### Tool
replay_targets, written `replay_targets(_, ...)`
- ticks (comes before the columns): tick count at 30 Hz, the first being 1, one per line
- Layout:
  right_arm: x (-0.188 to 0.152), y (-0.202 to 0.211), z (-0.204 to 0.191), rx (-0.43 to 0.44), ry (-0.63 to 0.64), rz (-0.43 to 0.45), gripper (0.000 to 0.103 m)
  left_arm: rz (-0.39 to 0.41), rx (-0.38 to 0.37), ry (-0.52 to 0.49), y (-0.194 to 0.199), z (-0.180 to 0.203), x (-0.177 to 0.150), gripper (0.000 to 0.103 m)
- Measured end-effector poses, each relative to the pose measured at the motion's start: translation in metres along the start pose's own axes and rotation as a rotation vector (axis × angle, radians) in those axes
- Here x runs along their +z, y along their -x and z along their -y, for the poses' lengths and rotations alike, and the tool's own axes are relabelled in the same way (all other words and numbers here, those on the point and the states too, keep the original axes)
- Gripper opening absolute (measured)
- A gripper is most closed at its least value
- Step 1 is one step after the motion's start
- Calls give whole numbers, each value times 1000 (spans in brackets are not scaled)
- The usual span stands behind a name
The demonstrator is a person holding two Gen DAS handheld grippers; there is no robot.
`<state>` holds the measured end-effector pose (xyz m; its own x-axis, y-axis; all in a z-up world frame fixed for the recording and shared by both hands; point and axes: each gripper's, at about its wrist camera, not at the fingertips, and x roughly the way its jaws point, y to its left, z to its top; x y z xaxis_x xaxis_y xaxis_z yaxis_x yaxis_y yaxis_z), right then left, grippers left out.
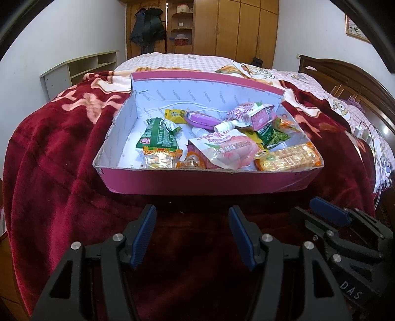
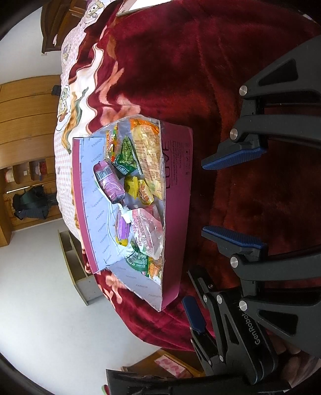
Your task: Organize snacks
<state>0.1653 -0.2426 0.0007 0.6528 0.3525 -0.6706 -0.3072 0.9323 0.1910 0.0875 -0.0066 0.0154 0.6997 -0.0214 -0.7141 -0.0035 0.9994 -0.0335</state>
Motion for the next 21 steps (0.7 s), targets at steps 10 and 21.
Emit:
replay_targets(10,0,0,0,0,0,-1,49,3,3,-1,0,2,-1,64)
replay_targets(21,-2,0,-1,0,-2,-4,49,0,4,-2,-1,0,-1,64)
